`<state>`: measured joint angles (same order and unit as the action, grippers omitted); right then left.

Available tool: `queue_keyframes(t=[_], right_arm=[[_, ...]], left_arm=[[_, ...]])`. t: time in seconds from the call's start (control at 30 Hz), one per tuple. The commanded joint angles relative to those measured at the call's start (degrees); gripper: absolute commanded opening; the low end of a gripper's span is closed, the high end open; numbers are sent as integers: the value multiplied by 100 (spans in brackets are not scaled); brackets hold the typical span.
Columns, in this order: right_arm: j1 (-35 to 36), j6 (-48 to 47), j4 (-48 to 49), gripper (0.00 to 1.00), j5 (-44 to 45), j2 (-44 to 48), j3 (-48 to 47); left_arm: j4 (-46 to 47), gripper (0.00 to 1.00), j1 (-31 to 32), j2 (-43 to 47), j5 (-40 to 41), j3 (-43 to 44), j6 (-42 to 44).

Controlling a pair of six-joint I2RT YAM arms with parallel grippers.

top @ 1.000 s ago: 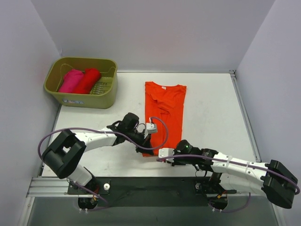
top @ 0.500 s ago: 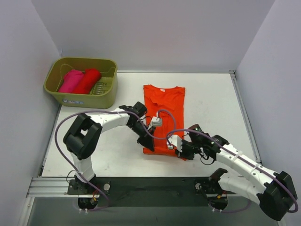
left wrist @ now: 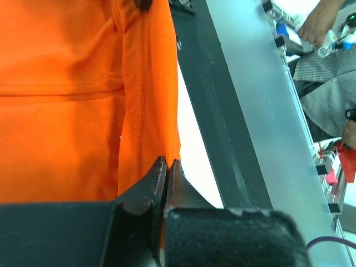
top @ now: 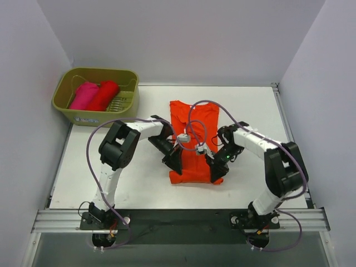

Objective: Roll the t-shirts
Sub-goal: Roll the T-shirt to the center of the board.

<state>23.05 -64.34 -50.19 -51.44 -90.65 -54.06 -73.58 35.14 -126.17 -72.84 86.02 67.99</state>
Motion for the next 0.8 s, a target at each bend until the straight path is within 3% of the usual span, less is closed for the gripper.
queue_keyframes(t=[0.0, 0.47, 0.63, 0.77], right_arm=[[-449, -1693, -2333, 6, -656, -803, -780], [-714, -2803, -3524, 7, -218, -2580, -1475], [-705, -2743, -3480, 9, -164, -2887, -1598], [-662, -2295, -3375, 10, -147, -3081, -1817]], left_arm=[[-1703, 1, 20, -136, 200, 266, 268], [-1651, 4, 116, -681, 982, 750, -22], [-1590, 4, 143, -725, 1017, 794, 5], [-887, 4, 169, -690, 1385, 636, -655]])
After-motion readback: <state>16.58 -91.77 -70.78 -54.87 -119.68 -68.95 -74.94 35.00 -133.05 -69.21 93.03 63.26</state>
